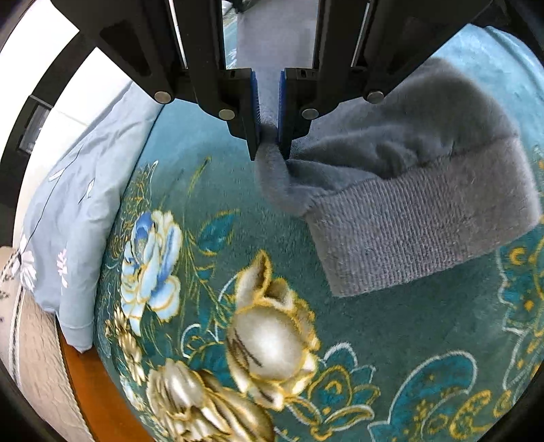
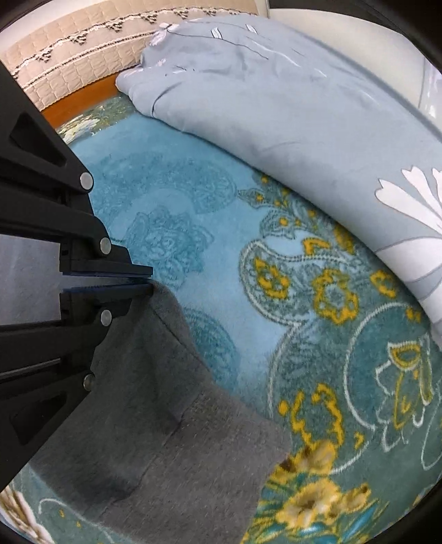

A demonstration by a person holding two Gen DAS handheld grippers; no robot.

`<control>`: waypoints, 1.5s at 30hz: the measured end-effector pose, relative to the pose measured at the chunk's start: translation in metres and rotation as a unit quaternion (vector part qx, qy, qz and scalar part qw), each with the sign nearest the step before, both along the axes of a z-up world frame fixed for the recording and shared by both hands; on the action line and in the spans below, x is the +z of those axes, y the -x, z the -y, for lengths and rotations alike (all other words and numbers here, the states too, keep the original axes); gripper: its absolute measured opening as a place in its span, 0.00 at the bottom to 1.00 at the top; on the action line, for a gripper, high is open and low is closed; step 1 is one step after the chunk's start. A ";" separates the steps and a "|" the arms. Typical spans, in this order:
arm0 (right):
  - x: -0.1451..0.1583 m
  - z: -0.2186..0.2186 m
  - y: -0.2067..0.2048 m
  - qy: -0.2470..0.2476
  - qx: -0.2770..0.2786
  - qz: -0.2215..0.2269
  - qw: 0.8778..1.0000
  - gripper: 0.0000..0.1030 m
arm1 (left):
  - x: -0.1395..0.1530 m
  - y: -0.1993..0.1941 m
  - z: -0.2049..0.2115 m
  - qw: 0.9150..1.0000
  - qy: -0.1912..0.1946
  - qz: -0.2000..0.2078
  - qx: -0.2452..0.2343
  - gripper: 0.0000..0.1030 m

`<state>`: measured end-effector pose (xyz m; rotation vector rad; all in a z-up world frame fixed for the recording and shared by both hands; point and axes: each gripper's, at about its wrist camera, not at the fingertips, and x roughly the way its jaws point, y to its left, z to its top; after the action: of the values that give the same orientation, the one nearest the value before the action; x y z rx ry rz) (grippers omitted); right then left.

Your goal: Fold clothes

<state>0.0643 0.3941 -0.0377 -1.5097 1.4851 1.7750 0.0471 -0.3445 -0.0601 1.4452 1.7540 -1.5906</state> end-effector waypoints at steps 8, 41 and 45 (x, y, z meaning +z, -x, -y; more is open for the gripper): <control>-0.003 -0.001 -0.008 0.032 0.014 -0.050 0.998 0.47 | 0.002 -0.012 -0.002 1.000 -0.005 -0.015 -0.007 0.18; -0.013 -0.058 -0.127 0.049 -0.011 -0.135 0.990 0.29 | 0.055 -0.112 -0.203 0.919 0.239 -0.009 -0.313 0.31; 0.011 -0.055 -0.131 0.028 0.029 -0.191 0.981 0.16 | 0.050 -0.110 -0.207 0.919 0.236 -0.012 -0.315 0.33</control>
<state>0.1952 0.4488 -0.0265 -1.2987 1.6913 2.1680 0.1567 -0.1372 -0.0099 1.8182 0.8240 -2.1489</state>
